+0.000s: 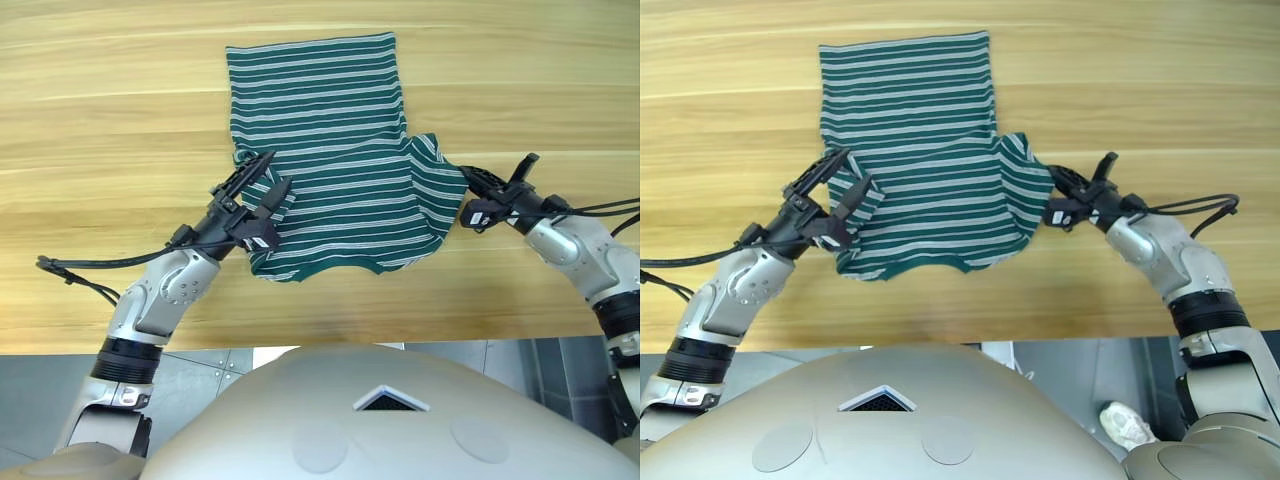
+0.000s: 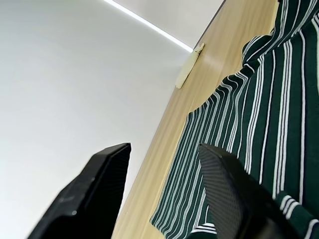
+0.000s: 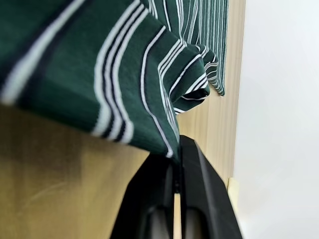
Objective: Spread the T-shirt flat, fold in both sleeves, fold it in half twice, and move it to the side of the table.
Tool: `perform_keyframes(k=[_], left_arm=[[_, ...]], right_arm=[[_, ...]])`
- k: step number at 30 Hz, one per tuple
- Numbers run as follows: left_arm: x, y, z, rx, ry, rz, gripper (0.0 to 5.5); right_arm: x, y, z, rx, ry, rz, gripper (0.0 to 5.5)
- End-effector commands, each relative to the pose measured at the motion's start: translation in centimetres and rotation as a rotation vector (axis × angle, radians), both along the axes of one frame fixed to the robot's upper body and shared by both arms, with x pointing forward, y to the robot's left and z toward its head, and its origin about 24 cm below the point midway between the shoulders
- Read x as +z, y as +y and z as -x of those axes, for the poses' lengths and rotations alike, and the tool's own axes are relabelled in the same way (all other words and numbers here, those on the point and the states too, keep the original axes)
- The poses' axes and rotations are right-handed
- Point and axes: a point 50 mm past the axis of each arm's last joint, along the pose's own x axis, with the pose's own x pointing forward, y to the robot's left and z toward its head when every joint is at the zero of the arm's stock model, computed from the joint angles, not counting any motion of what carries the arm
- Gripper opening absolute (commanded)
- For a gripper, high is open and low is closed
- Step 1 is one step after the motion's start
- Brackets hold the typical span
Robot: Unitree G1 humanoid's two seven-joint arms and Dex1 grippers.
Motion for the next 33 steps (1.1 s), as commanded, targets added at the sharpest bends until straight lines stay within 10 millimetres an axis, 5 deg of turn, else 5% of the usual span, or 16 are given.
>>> perform_keyframes(k=[1, 12, 17, 24, 33], left_arm=[[-0.3, -0.2, 0.1, -0.026, 0.015, -0.021, 2.53], [-0.7, -0.3, -0.1, -0.017, 0.013, -0.019, 2.53], [-0.8, -0.3, -0.2, -0.016, 0.015, -0.016, 2.53], [-1.0, -0.4, -0.3, -0.013, 0.017, -0.011, 2.53], [-1.3, -0.5, -0.3, -0.015, 0.027, -0.007, 2.53]], right_arm=[[-3.0, -0.6, 2.6, -0.011, 0.155, 0.07, 0.01], [2.0, 3.6, 1.1, 0.047, -0.134, -0.273, 0.01], [2.1, 3.8, 0.8, 0.047, -0.149, -0.271, 0.01], [2.9, 6.9, 0.7, 0.159, -0.145, -0.324, 0.01], [1.5, 9.6, 0.6, 0.254, -0.077, -0.302, 0.01]])
